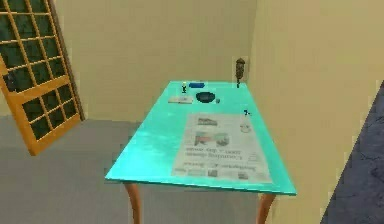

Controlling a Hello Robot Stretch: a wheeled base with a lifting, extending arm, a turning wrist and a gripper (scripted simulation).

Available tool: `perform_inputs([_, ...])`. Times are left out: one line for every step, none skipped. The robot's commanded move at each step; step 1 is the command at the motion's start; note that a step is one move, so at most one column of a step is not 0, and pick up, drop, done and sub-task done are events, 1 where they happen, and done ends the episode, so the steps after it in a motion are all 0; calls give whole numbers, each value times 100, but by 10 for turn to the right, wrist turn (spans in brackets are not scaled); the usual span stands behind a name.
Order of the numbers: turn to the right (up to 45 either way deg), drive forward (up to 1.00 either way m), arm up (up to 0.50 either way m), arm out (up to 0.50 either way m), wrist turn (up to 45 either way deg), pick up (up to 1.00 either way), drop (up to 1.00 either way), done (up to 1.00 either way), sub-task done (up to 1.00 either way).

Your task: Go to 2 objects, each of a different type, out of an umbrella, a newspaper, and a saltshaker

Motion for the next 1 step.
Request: perform_inputs([0, 0, 0, 0, 0, 0, 0, 100, 0])
